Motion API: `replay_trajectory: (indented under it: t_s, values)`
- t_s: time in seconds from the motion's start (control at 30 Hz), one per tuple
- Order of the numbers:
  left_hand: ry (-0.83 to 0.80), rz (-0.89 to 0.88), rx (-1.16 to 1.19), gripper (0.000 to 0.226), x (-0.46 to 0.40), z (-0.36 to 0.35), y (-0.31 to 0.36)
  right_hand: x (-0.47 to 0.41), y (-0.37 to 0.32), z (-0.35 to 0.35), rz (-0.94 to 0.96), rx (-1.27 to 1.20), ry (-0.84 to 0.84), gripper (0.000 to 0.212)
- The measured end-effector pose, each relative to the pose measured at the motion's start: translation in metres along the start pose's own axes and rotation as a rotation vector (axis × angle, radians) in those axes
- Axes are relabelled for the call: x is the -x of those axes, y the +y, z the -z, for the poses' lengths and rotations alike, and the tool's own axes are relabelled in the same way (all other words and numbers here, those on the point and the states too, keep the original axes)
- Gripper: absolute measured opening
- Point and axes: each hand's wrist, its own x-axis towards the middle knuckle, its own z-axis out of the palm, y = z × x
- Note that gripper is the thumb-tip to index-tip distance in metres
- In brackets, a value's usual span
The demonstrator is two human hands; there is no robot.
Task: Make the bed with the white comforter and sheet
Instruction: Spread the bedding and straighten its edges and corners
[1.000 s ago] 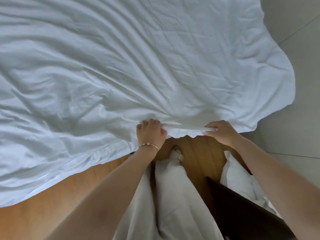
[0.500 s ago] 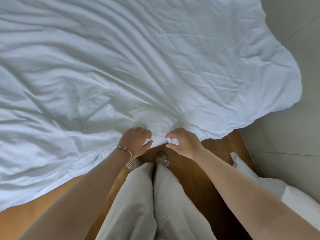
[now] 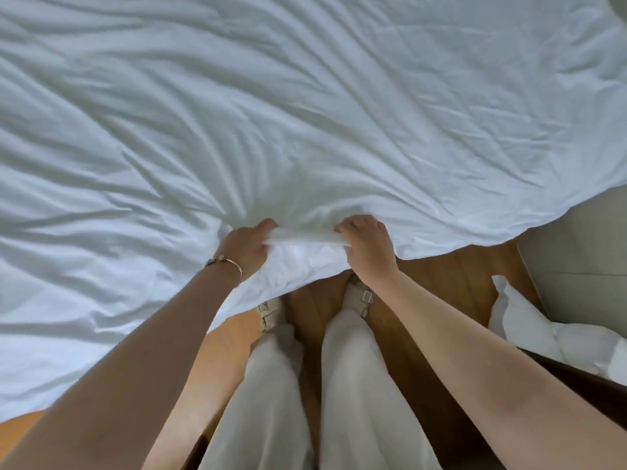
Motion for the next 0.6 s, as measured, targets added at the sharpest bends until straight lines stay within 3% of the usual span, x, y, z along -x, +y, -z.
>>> replay_trajectory:
  t_s: [0.07, 0.17, 0.27, 0.37, 0.43, 0.5, 0.6]
  values:
    - [-0.128, -0.023, 0.074, 0.014, 0.011, 0.017, -0.01, 0.006, -0.014, 0.002, -0.036, -0.026, -0.194, 0.035]
    - [-0.431, -0.027, -0.076, 0.037, 0.039, 0.018, -0.03, 0.03, -0.041, 0.0, 0.034, 0.17, -0.452, 0.036]
    - [-0.601, -0.023, -0.312, 0.043, 0.061, 0.001, -0.046, 0.044, -0.062, -0.01, 0.084, 0.194, -0.585, 0.031]
    - [-0.663, -0.028, -0.394, 0.06, 0.07, -0.005, -0.057, 0.041, -0.068, -0.015, 0.014, 0.197, -0.728, 0.04]
    - [-0.707, -0.07, -0.431, 0.077, 0.08, -0.014, -0.067, 0.042, -0.068, -0.021, -0.042, 0.213, -0.854, 0.055]
    - [-0.714, -0.109, -0.41, 0.081, 0.092, -0.017, -0.078, 0.045, -0.073, -0.027, -0.106, 0.175, -0.927, 0.072]
    - [-0.501, -0.233, -0.325, 0.075, 0.111, -0.015, -0.106, 0.049, -0.093, -0.033, -0.086, 0.035, -0.829, 0.069]
